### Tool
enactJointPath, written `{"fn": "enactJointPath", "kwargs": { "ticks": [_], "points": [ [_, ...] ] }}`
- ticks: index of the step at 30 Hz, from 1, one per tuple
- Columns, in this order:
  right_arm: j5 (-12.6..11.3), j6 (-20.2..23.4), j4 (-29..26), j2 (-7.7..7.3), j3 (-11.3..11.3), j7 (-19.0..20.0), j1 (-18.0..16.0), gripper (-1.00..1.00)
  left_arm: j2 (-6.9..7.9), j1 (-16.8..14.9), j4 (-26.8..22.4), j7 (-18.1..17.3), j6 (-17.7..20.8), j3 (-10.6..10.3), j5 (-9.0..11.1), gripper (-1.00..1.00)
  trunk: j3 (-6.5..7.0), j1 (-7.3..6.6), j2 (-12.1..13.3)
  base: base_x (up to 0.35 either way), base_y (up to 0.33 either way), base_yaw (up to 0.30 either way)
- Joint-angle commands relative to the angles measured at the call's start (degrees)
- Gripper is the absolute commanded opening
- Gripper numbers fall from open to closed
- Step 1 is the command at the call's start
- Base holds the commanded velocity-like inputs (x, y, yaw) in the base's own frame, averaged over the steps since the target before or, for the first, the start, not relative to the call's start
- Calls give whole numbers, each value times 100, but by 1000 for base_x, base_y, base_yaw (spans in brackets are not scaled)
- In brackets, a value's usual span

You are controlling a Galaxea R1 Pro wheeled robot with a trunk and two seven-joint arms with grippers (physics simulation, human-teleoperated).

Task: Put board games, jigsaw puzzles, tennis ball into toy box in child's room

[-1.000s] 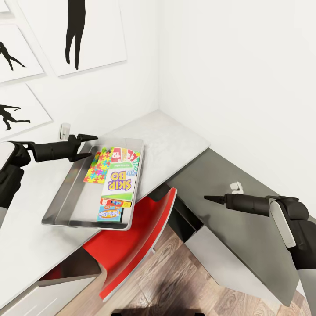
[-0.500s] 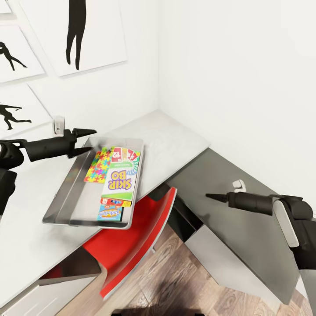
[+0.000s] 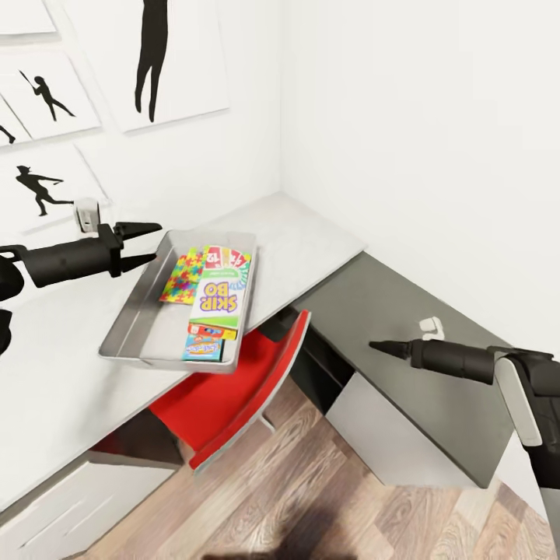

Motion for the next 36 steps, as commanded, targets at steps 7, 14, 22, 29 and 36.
{"fn": "enactJointPath", "kwargs": {
  "ticks": [7,14,22,29,36],
  "points": [
    [18,19,-35,-5,-20,32,16,100,18,23,-202,57,1,10,122,100,12,0,-6,-91,0,11],
    [20,19,-45,8,-63,9,-73,100,34,133,-472,58,2,27,365,100,16,0,-6,-26,0,158],
    [40,19,93,58,-85,-199,-879,100,152,524,-620,11,11,487,499,100,18,0,-6,-7,0,259],
    [36,19,420,407,82,-515,-1894,100,362,1340,-659,-250,47,1532,539,100,18,0,-6,-2,0,290],
    [43,19,960,807,195,-1036,-2617,100,682,2087,-669,-671,61,2284,549,100,19,0,-6,-1,0,297]
  ]
}}
